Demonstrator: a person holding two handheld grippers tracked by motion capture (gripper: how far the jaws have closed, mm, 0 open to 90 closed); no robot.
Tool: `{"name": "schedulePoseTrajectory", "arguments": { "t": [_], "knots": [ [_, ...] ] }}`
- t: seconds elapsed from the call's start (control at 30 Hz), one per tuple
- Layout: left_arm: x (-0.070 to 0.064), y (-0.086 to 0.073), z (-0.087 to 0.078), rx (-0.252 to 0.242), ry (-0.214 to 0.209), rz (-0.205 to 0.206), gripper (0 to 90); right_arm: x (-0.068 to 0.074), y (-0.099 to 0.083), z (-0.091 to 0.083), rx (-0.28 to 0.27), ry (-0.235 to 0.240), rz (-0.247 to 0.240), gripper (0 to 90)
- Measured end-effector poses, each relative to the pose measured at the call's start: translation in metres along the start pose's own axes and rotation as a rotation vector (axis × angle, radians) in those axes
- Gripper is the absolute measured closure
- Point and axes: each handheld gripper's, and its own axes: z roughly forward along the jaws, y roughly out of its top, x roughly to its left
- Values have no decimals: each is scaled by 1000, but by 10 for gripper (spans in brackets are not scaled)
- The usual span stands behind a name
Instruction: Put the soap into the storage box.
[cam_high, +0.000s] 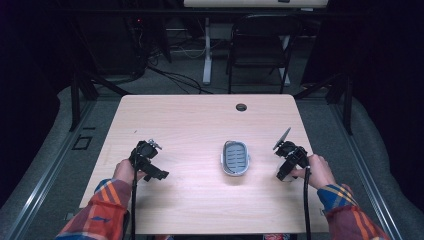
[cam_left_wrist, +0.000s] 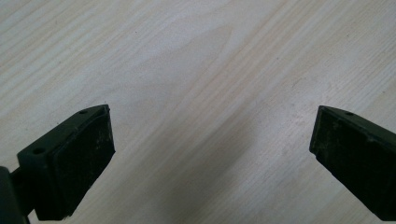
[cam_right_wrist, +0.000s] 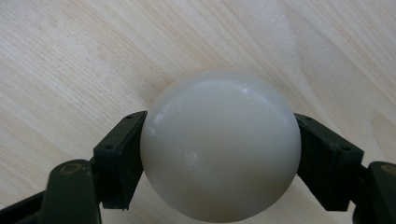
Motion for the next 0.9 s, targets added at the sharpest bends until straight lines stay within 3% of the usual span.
{"name": "schedulePoseTrajectory", "arguments": {
  "t": [0.1,0.17,0.2,0.27,0.33,0.4,0.43,0.5,0.57,0.63,0.77,0.9],
  "knots": [
    [0,0,0,0,2,3,0,3,0,0,-19,10,10,239],
    [0,0,0,0,2,2,0,3,3,-4,15,-3,-22,239],
    [0,0,0,-1,3,1,0,5,3,-3,-20,6,-2,239],
    [0,-1,0,-2,2,1,0,5,5,-6,-1,-2,-27,239],
    [0,-1,0,-3,3,2,0,8,5,-6,-22,1,-10,239],
    [0,-1,0,-2,3,2,0,8,8,-8,-4,-1,-29,239],
    [0,0,-1,-1,6,4,0,9,8,-6,-29,3,-16,239],
    [0,0,-1,-1,5,3,0,9,11,-10,3,1,-36,239],
    [0,0,-1,0,7,3,0,10,12,-10,-23,5,-28,239],
    [0,-1,0,-1,3,2,0,10,15,-13,-4,-4,-50,239],
    [0,-1,0,1,5,5,0,13,19,-12,-37,0,-32,240],
    [0,-1,0,0,5,3,0,14,25,-16,-28,2,-51,239]
  ]
}}
